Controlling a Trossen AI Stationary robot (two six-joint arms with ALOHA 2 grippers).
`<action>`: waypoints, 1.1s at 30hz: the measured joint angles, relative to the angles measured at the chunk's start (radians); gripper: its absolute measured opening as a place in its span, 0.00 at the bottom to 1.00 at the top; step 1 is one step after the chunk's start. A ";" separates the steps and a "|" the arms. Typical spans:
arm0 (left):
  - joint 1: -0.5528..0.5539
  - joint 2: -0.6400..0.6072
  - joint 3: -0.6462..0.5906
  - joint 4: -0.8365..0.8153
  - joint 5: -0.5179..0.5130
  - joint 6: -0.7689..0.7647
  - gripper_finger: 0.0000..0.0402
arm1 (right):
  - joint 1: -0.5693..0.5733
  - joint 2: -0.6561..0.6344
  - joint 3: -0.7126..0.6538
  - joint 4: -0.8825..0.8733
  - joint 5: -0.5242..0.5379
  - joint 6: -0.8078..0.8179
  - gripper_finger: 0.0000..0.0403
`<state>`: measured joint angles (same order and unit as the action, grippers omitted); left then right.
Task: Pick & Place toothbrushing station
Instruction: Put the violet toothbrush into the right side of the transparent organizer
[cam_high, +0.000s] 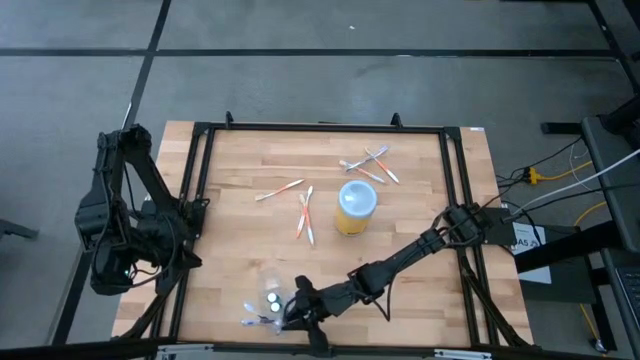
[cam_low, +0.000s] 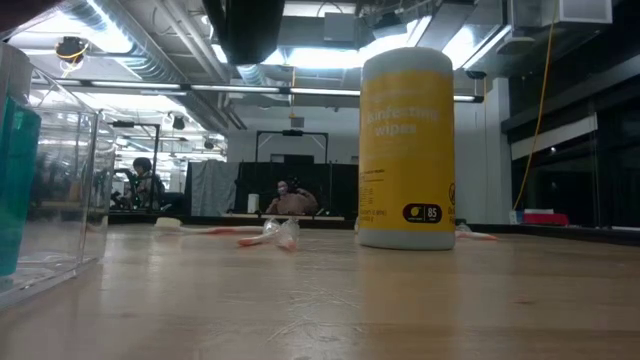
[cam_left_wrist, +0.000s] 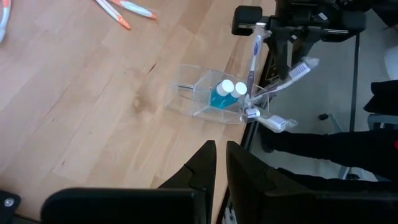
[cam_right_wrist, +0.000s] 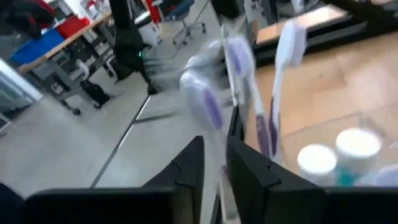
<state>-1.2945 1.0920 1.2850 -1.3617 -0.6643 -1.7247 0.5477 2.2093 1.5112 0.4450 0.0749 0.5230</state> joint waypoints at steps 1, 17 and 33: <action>0.000 0.000 0.000 0.000 -0.001 0.001 0.08 | 0.000 0.000 0.000 -0.006 -0.010 0.009 0.20; 0.000 0.006 0.000 -0.005 -0.097 0.036 0.08 | -0.003 -0.120 0.000 -0.201 -0.172 0.045 0.25; -0.016 0.075 -0.001 0.054 -0.572 0.071 0.08 | -0.008 -0.348 0.001 -0.338 -0.202 -0.060 0.25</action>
<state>-1.3109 1.1666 1.2839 -1.3080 -1.2366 -1.6534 0.5396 1.8617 1.5122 0.1071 -0.1271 0.4630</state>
